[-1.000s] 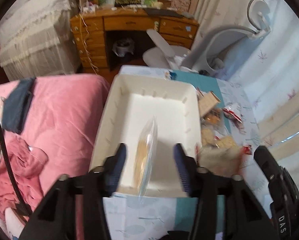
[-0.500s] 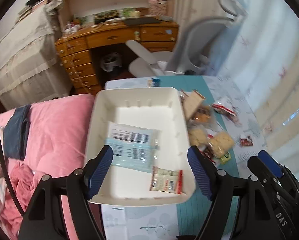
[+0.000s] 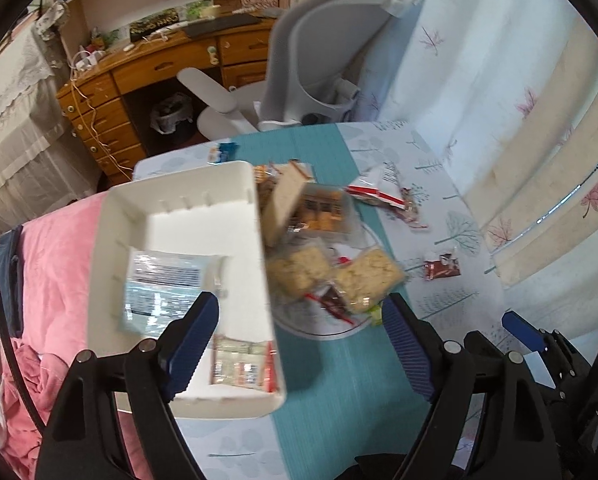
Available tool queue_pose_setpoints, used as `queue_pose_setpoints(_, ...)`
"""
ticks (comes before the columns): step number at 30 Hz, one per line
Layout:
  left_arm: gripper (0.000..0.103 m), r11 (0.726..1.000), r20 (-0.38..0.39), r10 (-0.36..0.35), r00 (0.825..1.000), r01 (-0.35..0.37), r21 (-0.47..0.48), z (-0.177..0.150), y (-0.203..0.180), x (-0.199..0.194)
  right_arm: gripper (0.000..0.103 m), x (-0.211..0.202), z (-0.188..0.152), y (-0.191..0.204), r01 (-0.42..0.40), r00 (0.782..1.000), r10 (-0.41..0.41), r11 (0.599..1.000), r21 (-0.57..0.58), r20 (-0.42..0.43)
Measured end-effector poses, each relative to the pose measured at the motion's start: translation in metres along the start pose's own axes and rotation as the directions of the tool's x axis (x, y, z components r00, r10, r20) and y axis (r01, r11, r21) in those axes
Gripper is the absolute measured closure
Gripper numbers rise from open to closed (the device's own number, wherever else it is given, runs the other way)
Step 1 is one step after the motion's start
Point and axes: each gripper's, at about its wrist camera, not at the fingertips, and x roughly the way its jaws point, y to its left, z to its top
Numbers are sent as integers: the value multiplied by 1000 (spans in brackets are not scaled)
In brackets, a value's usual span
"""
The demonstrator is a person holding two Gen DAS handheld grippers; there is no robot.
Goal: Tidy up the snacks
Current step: 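Move the left gripper over the clear bag of crumbly pastry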
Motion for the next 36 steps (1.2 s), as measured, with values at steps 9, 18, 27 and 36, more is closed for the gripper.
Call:
queue_pose_setpoints(9,14,999,-116,-8,993,4,-32,12,-53,51,35,30,16,-55,50,993,-66,985,-167,-96)
queue_pose_setpoints(18,13,969,-260,-14,966,-51,-240,15,-63,114,35,63,18,-80,66,987,-125,884,-462,-99)
queue_pose_setpoints(27,13,824,-421,-132,897,-136,-549,-5,-41,182,35,105,20,-91,6,988,-95,813,-583,-122)
queue_pose_setpoints(36,12,731,-481,-177,859,-213,-648,-11,-35,220,35,148,22,-93,-37,986,-75,779,-625,-152)
